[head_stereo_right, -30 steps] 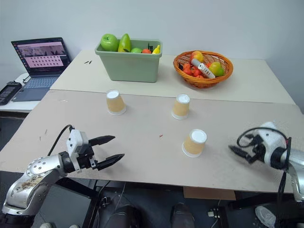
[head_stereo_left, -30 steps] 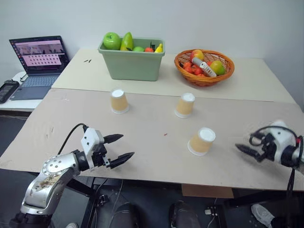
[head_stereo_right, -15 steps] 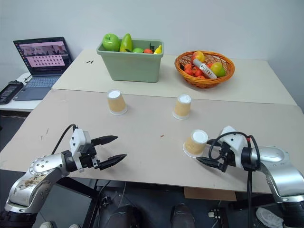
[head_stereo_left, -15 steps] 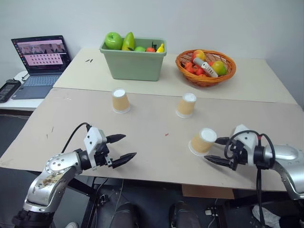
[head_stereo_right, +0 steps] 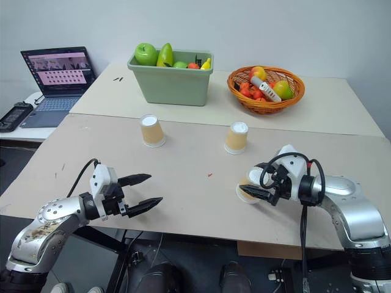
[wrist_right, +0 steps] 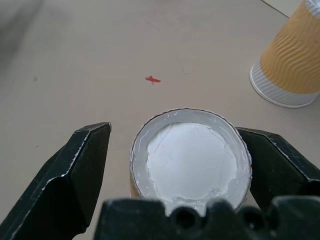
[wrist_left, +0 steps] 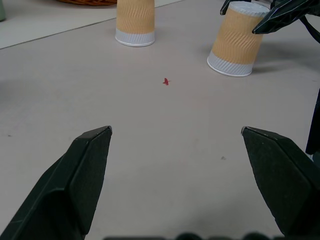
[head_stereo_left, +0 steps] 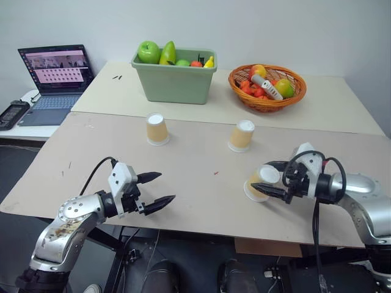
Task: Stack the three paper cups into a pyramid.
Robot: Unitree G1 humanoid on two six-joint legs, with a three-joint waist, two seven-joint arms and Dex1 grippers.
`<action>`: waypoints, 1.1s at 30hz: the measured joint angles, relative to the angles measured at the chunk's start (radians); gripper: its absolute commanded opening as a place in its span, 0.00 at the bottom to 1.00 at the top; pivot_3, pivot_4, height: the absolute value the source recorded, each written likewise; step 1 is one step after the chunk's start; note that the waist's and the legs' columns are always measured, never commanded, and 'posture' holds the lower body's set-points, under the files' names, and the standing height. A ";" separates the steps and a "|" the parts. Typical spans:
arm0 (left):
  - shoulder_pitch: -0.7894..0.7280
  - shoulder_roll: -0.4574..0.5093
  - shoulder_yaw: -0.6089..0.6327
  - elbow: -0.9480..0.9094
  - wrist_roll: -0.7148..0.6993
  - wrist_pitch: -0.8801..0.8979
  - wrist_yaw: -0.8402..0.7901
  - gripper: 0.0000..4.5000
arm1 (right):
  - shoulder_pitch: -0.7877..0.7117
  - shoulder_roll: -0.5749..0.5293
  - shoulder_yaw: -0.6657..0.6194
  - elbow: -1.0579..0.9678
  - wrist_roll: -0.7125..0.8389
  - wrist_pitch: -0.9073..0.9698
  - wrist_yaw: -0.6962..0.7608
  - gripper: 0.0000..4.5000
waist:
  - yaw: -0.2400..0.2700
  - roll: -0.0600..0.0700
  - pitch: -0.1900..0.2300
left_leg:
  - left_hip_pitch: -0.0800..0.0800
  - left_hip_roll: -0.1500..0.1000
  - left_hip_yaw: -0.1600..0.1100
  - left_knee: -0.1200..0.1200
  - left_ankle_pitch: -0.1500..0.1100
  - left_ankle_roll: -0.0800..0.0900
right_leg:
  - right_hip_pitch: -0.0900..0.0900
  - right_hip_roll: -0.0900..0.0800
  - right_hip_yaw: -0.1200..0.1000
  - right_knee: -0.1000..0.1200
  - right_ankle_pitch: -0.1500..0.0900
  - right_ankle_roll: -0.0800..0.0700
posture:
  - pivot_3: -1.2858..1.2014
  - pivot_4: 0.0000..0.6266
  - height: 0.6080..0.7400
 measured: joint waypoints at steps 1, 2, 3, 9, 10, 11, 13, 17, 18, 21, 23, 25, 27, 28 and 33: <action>0.000 0.000 0.000 0.000 0.000 0.000 0.002 0.98 | 0.000 0.000 0.000 0.000 0.000 0.002 -0.002 1.00 | 0.000 0.000 0.000 | 0.000 0.000 0.000 0.000 0.000 0.000 | 0.000 0.000 0.000 0.000 0.000 0.000 | 0.52 0.24 0.50; 0.000 0.000 0.000 0.000 0.001 0.000 0.003 0.98 | 0.000 0.000 0.000 0.002 0.000 0.002 -0.004 1.00 | 0.000 0.000 0.000 | 0.000 0.000 0.000 0.000 0.000 0.000 | 0.000 0.000 0.000 0.000 0.000 0.000 | 0.52 0.24 0.50; 0.000 0.000 0.000 0.000 0.001 0.000 0.005 0.98 | 0.000 0.000 0.000 0.004 0.000 0.002 -0.004 1.00 | 0.000 0.000 0.000 | 0.000 0.000 0.000 0.000 0.000 0.000 | 0.000 0.000 0.000 0.000 0.000 0.000 | 0.52 0.24 0.50; -0.001 -0.001 0.000 0.000 0.002 0.000 0.013 1.00 | 0.000 0.000 0.002 0.021 -0.007 0.000 -0.005 0.63 | 0.000 0.000 0.000 | 0.000 0.000 0.000 0.000 0.000 0.000 | 0.000 0.000 0.000 0.000 0.000 0.000 | 0.52 0.24 0.50; -0.001 -0.001 0.000 0.000 0.002 0.000 0.013 1.00 | 0.000 0.000 0.002 0.021 -0.007 -0.001 -0.005 0.60 | 0.000 0.000 0.000 | 0.000 0.000 0.000 0.000 0.000 0.000 | 0.000 0.000 0.000 0.000 0.000 0.000 | 0.52 0.24 0.50; -0.001 -0.001 0.000 0.000 0.002 0.000 0.014 1.00 | 0.000 0.000 0.002 0.022 -0.008 -0.002 -0.005 0.60 | 0.000 0.000 0.000 | 0.000 0.000 0.000 0.000 0.000 0.000 | 0.000 0.000 0.000 0.000 0.000 0.000 | 0.52 0.24 0.50; -0.001 -0.001 0.000 0.000 0.002 0.000 0.014 1.00 | -0.003 0.002 0.005 0.023 -0.008 -0.004 -0.006 0.60 | 0.000 0.000 0.000 | 0.000 0.000 0.000 0.000 0.000 0.000 | 0.001 0.000 0.000 0.000 0.000 0.000 | 0.52 0.24 0.50; -0.002 -0.001 0.000 0.000 0.002 0.000 0.016 1.00 | -0.032 0.015 0.016 0.023 -0.002 0.002 -0.008 0.60 | -0.002 0.000 0.000 | 0.000 0.000 0.000 0.000 0.000 0.000 | 0.000 0.000 0.000 0.000 0.000 0.000 | 0.52 0.24 0.50; -0.002 -0.001 -0.001 0.000 0.002 0.000 0.017 1.00 | -0.051 0.023 0.017 0.020 0.003 0.009 -0.008 0.60 | -0.004 0.000 0.000 | 0.000 0.000 0.000 0.000 0.000 0.000 | 0.000 0.000 0.000 0.000 0.000 0.000 | 0.52 0.24 0.50; -0.006 -0.002 -0.003 0.001 0.003 0.001 0.021 1.00 | -0.185 0.057 0.050 0.011 0.027 0.036 -0.003 0.60 | -0.014 0.000 0.000 | 0.000 0.001 0.000 0.000 0.000 0.000 | 0.000 0.000 0.000 0.000 0.000 0.000 | 0.52 0.24 0.50; -0.013 -0.006 -0.014 0.004 0.009 0.001 0.021 1.00 | -0.293 0.098 0.105 0.020 0.025 0.041 0.009 0.60 | -0.025 0.000 0.000 | 0.000 0.000 0.000 0.000 0.000 0.000 | 0.000 0.000 0.000 0.000 0.000 -0.001 | 0.52 0.24 0.50; -0.024 -0.016 -0.031 0.005 0.016 0.002 0.019 1.00 | -0.428 0.153 0.197 0.053 0.002 0.039 0.038 0.60 | -0.027 0.000 0.000 | 0.000 0.000 0.000 0.000 0.000 0.000 | 0.000 0.001 -0.001 0.000 0.000 -0.001 | 0.52 0.24 0.50; -0.028 -0.018 -0.035 0.010 0.017 0.002 0.019 1.00 | -0.510 0.205 0.274 0.111 -0.025 0.028 0.067 0.60 | -0.026 0.000 0.000 | 0.000 0.000 0.000 0.000 0.000 0.000 | 0.000 0.001 -0.001 0.000 0.000 -0.001 | 0.52 0.24 0.50; -0.033 -0.020 -0.036 0.012 0.017 0.002 0.018 1.00 | -0.542 0.235 0.320 0.148 -0.045 0.016 0.089 0.60 | -0.023 0.000 0.000 | -0.001 0.000 0.000 0.000 0.000 0.000 | 0.000 0.000 -0.002 -0.001 0.000 -0.001 | 0.52 0.24 0.50; -0.030 -0.020 -0.033 0.018 0.020 0.002 0.026 1.00 | -0.607 0.324 0.438 0.347 -0.133 -0.070 0.148 0.60 | -0.017 0.000 0.000 | -0.005 -0.001 -0.001 0.000 0.000 0.000 | -0.001 -0.001 -0.006 -0.003 0.001 0.000 | 0.52 0.24 0.50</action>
